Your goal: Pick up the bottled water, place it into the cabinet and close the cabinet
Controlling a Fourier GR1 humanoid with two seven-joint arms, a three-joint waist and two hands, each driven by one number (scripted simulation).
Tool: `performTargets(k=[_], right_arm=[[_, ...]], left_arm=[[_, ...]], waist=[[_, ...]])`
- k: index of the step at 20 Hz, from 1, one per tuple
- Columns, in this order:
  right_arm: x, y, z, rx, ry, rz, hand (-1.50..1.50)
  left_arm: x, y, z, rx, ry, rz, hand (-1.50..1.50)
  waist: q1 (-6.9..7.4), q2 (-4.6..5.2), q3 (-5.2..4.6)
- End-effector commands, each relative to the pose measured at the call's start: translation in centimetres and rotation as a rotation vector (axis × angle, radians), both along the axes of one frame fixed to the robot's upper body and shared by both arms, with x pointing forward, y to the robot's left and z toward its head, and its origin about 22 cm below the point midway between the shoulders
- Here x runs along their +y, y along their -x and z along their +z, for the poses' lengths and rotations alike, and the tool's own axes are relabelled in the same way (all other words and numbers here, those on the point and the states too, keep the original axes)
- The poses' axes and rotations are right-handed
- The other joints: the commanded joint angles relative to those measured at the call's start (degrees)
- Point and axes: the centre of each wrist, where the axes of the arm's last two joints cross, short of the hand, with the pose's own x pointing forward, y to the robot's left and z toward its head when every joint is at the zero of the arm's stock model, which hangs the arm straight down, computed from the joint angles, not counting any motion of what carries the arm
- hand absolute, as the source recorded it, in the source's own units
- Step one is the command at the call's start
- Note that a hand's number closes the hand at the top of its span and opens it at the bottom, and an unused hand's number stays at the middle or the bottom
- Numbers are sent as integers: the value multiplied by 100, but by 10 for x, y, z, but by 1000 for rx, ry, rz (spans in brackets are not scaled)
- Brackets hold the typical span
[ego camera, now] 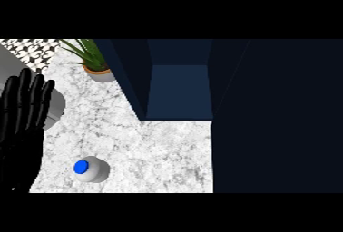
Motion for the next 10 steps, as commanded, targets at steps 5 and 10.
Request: performTargets(k=[5,10], right_arm=[[0,25,3,-21,73,51,-150],[18,40,-22,273,-285,209,-150]], left_arm=[[-26,50,10,-21,-118,-287,-150],[-25,65,-45,453,190,-227,-150]], waist=[[-43,181,-31],[-35,191,-33]])
